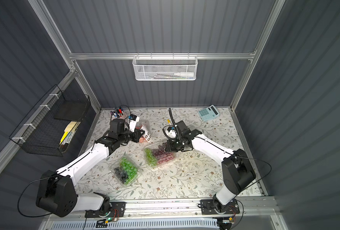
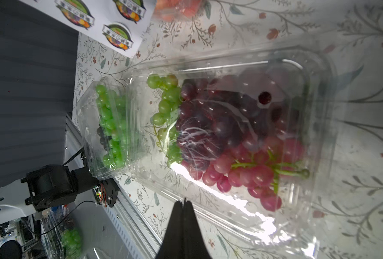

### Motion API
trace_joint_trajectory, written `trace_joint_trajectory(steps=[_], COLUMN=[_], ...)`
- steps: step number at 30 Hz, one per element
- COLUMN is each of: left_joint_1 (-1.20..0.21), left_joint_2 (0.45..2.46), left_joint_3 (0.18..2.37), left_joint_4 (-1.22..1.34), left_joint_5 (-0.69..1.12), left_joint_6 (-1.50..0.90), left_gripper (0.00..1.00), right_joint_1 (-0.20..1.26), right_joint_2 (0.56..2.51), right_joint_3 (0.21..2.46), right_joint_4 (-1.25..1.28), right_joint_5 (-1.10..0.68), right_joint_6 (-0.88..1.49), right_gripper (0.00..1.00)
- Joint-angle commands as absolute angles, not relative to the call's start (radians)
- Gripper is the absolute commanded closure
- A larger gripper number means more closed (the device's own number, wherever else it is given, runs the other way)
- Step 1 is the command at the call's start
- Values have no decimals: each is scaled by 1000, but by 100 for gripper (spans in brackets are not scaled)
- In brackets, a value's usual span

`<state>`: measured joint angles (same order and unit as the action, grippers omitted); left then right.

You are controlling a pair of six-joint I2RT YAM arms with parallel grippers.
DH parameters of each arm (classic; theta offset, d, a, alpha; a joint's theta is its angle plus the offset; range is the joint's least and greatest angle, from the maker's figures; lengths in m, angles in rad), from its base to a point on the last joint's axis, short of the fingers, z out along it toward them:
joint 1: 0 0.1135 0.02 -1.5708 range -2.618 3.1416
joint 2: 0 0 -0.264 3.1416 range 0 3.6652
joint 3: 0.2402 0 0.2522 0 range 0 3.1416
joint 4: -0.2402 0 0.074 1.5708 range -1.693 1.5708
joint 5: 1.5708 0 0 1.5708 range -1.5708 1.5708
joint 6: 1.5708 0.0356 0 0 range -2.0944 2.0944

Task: Label fruit boxes
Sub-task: Stick the label on the fruit box.

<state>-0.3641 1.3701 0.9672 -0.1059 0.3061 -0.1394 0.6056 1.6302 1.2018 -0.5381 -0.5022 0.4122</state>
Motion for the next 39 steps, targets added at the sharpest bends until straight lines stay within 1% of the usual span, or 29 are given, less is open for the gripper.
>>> trace_joint_trajectory(steps=[1,9,18,24,32,39], left_joint_1=[-354,-351,-351,-351,-351,-351], left_joint_2=[1338,1330,1327,1319,1307,1295], left_joint_3=[960,959,964,959,954,958], left_joint_4=[-107,-109,-110,-114,-121,-124], left_joint_5=[298,298,295,288,286,307], left_joint_6=[-150,-146,-137,-130,-123,-116], left_gripper=[100,100,100,100,100,100], right_joint_1=[616,620,624,642,658,660], right_joint_2=[1677,1771,1836,1857,1890,1795], right_joint_3=[1275,1365,1436,1479,1547,1535], right_joint_4=[-651,-730,-845,-919,-1012,-990], right_joint_5=[-464,-403,-327,-223,-171,-162], right_joint_6=[441,427,401,382,366,366], right_gripper=[100,98,92,80,76,64])
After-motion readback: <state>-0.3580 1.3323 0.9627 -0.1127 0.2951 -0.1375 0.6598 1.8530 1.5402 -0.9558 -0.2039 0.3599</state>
